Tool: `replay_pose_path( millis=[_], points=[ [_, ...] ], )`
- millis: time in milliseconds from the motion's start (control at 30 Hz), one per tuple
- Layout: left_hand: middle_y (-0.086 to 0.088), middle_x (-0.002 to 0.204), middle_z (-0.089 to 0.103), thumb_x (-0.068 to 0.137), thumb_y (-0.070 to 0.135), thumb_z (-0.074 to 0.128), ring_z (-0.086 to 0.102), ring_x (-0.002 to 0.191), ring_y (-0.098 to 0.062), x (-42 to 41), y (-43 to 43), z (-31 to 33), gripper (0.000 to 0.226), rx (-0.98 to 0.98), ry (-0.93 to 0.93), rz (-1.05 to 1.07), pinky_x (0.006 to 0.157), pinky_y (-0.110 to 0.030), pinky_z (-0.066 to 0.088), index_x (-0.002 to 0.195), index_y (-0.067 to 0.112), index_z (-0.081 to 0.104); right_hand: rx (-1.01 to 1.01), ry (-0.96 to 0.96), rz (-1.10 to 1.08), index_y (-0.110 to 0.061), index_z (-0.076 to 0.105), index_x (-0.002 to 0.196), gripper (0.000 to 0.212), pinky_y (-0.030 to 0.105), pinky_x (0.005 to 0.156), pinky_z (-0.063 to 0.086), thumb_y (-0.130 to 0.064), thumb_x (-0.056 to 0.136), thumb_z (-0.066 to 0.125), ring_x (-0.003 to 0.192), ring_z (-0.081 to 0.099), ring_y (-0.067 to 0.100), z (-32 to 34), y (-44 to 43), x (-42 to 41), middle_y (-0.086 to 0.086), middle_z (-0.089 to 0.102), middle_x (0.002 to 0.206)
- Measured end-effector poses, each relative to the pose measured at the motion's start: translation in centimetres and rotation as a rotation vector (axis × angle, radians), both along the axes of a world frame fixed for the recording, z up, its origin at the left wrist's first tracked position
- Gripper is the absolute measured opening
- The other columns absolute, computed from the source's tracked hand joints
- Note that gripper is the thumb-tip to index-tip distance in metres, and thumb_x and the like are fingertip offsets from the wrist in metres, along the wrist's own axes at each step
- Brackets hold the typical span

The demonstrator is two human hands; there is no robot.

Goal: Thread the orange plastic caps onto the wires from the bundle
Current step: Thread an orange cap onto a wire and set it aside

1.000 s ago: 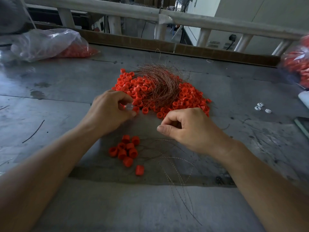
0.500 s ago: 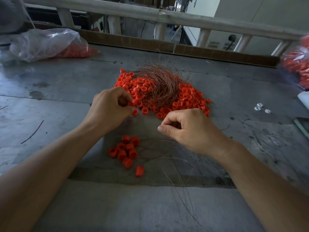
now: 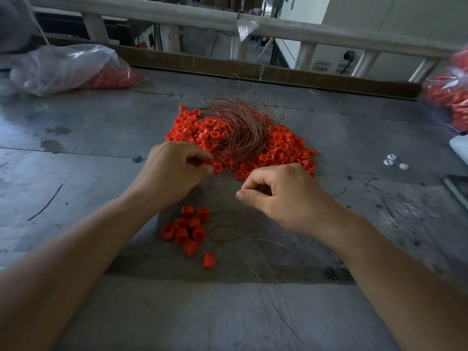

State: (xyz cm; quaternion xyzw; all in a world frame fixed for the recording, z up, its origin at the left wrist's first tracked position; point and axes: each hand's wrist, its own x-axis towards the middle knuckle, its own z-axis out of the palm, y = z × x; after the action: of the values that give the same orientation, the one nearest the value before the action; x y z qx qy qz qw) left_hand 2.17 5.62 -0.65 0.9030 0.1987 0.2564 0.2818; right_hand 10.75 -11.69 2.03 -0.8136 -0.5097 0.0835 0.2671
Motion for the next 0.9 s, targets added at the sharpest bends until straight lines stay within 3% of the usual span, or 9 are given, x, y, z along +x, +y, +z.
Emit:
replay_pose_path(
  millis=[133,400,700,800,900],
  points=[
    [0.012,0.082,0.061,0.075,0.015,0.073,0.050,0.070,0.007,0.0,0.0,0.1,0.017,0.029,0.027,0.002,0.064,0.009,0.030,0.093,0.016,0.074,-0.024,-0.017,-0.001,-0.020,0.068,0.082,0.016,0.020,0.066,0.049,-0.034,0.084,0.061,0.068,0.060,0.002,-0.1,0.0,0.0,-0.009,0.066,0.074],
    [0.019,0.073,0.056,0.073,0.013,0.075,0.047,0.065,0.014,-0.2,-0.2,0.1,0.015,0.025,0.032,-0.028,0.060,0.009,0.030,0.088,0.016,0.075,-0.029,-0.023,-0.004,-0.020,0.069,0.083,0.016,0.016,0.064,0.048,-0.034,0.084,0.061,0.067,0.059,0.001,-0.1,0.1,0.0,-0.012,0.064,0.070],
    [0.013,0.080,0.059,0.075,0.014,0.073,0.047,0.067,0.012,-0.2,-0.5,0.4,0.017,0.032,0.070,-0.040,0.061,0.007,0.033,0.092,0.016,0.074,-0.026,-0.031,0.003,-0.020,0.068,0.082,0.016,0.020,0.065,0.050,-0.033,0.084,0.061,0.067,0.060,0.002,0.0,0.1,-0.1,-0.011,0.065,0.071],
    [0.021,0.069,0.057,0.072,0.012,0.075,0.053,0.059,0.013,-0.7,-0.9,0.9,0.015,-0.028,0.045,-0.032,0.061,0.006,0.035,0.086,0.017,0.075,-0.015,-0.021,0.009,-0.019,0.069,0.082,0.015,0.017,0.064,0.048,-0.032,0.084,0.062,0.066,0.059,0.001,0.1,0.1,0.0,-0.013,0.063,0.069],
    [0.024,0.066,0.062,0.069,0.015,0.077,0.059,0.066,0.013,-1.7,-1.6,1.7,0.015,-0.138,0.011,-0.067,0.058,0.003,0.040,0.076,0.027,0.072,0.007,-0.015,0.010,-0.018,0.069,0.083,0.014,0.014,0.065,0.047,-0.030,0.084,0.063,0.064,0.057,-0.001,0.1,0.1,0.0,-0.016,0.059,0.067]
  ],
)
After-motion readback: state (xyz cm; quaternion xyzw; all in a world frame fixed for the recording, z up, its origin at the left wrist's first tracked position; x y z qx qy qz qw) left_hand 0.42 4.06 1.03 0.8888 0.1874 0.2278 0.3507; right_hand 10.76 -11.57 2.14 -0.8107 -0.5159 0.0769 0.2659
